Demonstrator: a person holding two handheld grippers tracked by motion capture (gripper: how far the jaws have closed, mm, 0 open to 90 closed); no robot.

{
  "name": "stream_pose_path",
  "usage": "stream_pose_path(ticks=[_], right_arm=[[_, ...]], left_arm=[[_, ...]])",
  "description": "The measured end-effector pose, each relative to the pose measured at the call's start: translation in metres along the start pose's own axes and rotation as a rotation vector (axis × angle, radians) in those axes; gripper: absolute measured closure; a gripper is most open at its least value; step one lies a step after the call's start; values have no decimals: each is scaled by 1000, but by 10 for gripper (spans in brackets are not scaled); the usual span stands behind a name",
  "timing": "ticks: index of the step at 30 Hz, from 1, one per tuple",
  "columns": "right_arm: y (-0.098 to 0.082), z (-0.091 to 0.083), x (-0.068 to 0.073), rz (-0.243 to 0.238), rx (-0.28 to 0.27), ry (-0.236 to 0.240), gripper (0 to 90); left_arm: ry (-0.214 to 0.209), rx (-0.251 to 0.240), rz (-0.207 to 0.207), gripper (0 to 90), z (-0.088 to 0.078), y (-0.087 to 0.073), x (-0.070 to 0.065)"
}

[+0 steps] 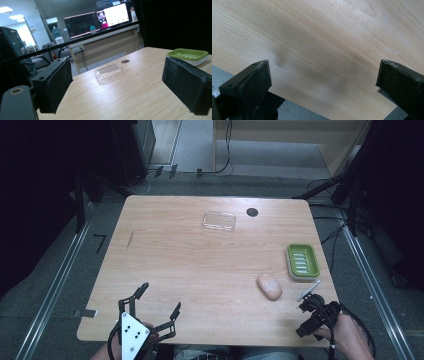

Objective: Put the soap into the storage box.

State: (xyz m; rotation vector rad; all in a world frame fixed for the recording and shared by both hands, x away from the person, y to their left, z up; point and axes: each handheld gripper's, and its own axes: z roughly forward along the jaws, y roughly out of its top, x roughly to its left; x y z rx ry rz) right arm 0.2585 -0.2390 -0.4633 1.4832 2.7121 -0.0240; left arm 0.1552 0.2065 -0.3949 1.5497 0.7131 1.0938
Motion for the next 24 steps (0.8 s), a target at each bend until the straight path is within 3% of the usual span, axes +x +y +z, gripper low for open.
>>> stream_pose_path(ticks=[10,14,24], right_arm=[[2,-4,3,-33,-18,-2,5],[10,-6,8,-49,-10,5,7],[23,-10,12,-74,-10,13,31]], left_arm=[[-8,-4,-4,99,1,1,-2],[-23,8,10,99,3,2,-4],[-16,4,1,99,3,1,-2]])
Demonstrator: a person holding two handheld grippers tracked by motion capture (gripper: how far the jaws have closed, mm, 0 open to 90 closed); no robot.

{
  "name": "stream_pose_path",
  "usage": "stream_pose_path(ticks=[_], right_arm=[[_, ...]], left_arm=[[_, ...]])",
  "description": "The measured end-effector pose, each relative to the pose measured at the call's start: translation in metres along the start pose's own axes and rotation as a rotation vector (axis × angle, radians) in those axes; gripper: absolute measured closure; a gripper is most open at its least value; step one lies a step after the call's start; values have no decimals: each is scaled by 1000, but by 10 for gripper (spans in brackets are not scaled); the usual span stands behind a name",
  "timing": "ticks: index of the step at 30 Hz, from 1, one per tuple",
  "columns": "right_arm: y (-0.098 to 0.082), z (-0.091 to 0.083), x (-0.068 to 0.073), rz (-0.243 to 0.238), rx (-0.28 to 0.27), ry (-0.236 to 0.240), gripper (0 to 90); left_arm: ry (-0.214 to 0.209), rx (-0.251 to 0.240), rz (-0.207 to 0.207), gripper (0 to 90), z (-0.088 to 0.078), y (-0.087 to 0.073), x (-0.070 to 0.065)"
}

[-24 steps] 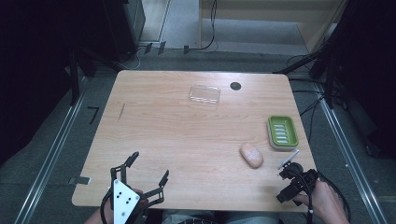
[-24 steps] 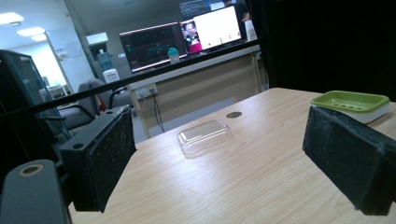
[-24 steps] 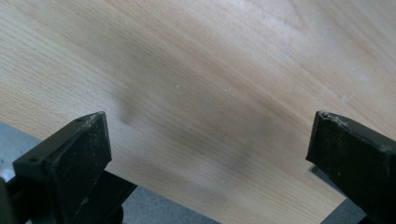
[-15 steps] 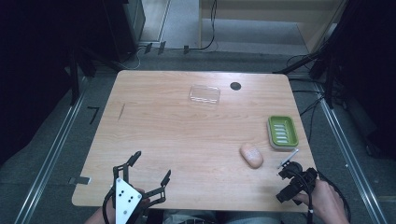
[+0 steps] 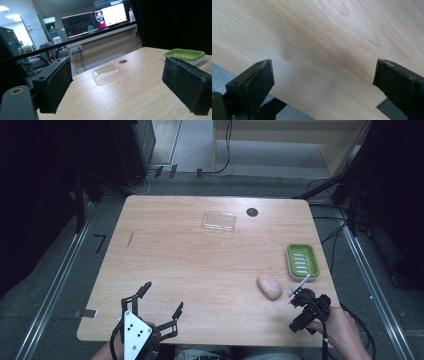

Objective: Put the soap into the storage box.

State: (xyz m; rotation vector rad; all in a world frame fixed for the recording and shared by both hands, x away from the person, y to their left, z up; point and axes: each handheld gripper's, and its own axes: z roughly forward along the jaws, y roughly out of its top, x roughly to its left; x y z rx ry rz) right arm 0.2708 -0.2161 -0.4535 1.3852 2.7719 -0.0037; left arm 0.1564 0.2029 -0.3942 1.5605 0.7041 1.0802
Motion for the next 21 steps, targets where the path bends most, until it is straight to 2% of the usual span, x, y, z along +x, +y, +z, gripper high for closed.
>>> stream_pose_path(ticks=[8,14,21], right_arm=[[9,-2,4,-35,4,4,31],[11,-4,5,-23,4,4,31],[15,-9,6,-38,-16,-6,31]], left_arm=[[0,-1,-3,99,1,0,0],[-3,-2,-2,99,2,0,0],[-2,-3,-3,99,2,0,0]])
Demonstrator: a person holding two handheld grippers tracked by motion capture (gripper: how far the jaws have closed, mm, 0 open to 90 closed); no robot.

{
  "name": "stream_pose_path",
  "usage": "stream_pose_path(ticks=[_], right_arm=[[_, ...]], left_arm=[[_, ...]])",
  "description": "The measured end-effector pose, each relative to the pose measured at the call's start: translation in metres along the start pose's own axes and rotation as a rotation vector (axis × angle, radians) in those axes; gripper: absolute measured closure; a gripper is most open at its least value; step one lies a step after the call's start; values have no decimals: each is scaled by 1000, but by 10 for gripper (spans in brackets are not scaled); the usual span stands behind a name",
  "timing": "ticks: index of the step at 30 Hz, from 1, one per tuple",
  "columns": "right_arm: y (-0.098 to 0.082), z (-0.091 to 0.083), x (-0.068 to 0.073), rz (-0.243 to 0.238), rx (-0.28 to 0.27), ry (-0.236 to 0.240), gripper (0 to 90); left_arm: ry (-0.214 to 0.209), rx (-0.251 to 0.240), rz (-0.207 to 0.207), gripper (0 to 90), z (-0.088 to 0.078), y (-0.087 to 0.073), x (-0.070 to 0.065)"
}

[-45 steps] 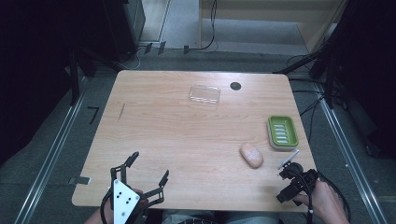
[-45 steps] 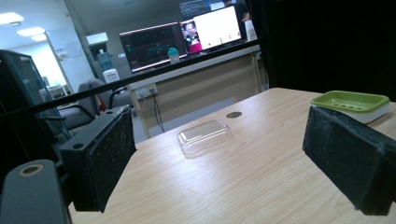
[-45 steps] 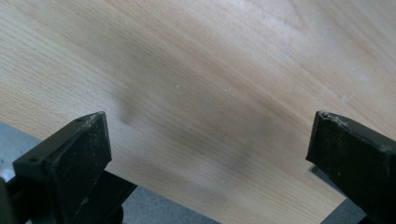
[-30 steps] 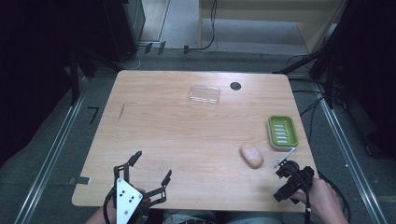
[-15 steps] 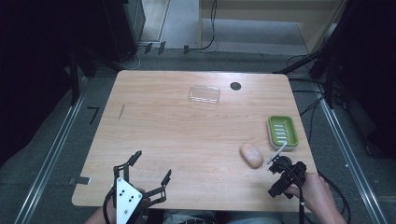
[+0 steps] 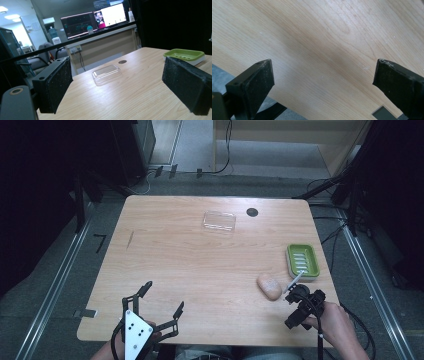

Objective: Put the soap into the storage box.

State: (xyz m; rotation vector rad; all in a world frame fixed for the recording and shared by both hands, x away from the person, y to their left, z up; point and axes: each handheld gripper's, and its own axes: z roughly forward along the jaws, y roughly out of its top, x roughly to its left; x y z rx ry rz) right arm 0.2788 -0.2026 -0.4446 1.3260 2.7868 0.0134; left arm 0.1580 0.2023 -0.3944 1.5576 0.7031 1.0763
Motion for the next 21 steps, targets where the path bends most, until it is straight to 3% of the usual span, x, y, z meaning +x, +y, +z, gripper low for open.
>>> stream_pose_path(ticks=[21], right_arm=[[37,-12,3,-31,-14,3,29]], left_arm=[[-1,-2,3,99,0,0,0]])
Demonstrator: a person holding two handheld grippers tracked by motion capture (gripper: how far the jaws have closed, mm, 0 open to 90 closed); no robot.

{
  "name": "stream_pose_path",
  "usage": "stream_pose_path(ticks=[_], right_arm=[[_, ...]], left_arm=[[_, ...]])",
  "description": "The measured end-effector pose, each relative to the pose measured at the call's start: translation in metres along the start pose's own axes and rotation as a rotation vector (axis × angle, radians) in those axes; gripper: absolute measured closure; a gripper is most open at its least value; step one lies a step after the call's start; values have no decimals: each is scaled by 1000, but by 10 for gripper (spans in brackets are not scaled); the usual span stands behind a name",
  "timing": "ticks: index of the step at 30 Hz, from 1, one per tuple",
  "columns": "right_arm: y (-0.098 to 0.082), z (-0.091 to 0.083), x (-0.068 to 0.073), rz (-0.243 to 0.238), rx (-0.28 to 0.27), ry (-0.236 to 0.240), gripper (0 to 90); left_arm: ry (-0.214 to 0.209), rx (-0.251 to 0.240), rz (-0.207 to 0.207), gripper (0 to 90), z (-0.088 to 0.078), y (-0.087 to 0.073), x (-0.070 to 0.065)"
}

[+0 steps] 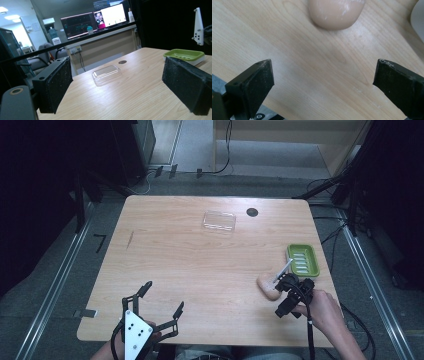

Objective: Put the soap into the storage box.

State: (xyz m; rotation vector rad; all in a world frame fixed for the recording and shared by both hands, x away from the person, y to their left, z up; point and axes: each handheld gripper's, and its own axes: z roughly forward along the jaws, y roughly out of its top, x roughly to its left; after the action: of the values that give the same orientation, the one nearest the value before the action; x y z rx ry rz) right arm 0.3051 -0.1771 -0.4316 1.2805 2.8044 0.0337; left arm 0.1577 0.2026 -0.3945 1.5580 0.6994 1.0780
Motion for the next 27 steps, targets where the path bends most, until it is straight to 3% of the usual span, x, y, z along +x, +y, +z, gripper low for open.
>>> stream_pose_path(ticks=[27], right_arm=[[46,7,-9,21,-6,20,29]], left_arm=[[-3,-5,0,99,1,0,-1]])
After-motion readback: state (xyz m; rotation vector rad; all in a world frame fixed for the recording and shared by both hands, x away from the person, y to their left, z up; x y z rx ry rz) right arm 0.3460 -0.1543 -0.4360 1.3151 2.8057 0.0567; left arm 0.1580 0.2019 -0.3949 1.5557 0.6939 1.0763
